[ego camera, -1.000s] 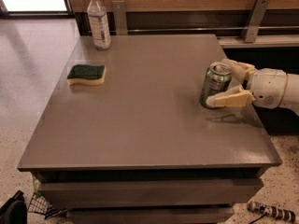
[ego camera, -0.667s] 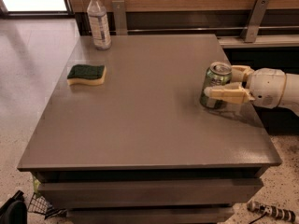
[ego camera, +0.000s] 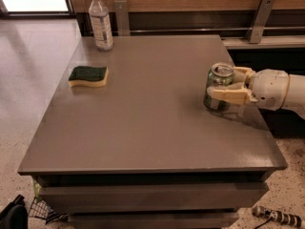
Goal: Move green can near sponge
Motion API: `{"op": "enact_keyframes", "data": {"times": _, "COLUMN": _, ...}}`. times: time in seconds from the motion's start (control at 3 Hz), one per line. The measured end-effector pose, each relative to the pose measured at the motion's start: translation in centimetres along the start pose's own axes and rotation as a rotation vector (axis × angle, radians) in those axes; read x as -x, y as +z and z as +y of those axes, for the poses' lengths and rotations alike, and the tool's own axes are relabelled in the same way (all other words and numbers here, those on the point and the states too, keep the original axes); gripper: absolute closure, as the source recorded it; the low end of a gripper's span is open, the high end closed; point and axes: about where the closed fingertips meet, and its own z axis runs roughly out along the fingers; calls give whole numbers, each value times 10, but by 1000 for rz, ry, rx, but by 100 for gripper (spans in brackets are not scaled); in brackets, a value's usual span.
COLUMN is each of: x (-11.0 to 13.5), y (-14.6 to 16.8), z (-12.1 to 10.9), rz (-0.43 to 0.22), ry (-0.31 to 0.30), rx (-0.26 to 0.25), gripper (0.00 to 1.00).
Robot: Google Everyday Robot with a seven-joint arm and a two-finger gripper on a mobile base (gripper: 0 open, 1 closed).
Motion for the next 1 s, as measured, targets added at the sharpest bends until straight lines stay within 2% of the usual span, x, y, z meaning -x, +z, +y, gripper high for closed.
{"op": "enact_keyframes", "data": {"times": 0.33, "x": 1, "y": 2, "z": 1, "rz": -1, "ry": -1, "rx": 4, "gripper": 100}}
{"op": "enact_keyframes", "data": {"times": 0.67, "x": 13, "y": 14, "z": -4, "rz": -1, "ry": -3, "rx": 19, "gripper": 100}}
{"op": "enact_keyframes", "data": {"times": 1.0, "x": 55, "y": 69, "z": -13, "rz": -8, "ry": -1, "rx": 66, "gripper": 100}}
